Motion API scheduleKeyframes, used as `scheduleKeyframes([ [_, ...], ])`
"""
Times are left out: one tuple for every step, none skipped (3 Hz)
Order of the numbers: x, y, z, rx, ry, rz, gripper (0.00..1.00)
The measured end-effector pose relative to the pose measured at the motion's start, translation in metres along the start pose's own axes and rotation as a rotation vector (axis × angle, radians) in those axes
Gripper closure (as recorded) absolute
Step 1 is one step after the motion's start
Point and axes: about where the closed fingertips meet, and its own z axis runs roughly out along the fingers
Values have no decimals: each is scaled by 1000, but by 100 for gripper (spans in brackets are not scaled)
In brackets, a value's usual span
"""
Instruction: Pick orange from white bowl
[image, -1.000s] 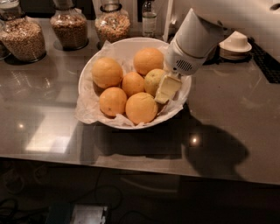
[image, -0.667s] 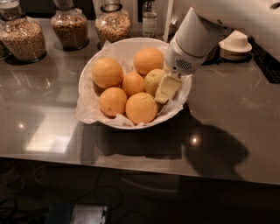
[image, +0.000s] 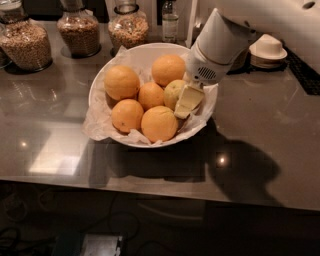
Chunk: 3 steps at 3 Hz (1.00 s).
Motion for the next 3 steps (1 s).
scheduleKeyframes([
  [1,0,1,-13,-6,6,34],
  [0,0,0,-13,-6,6,53],
  [0,0,1,-20,-11,9,76],
])
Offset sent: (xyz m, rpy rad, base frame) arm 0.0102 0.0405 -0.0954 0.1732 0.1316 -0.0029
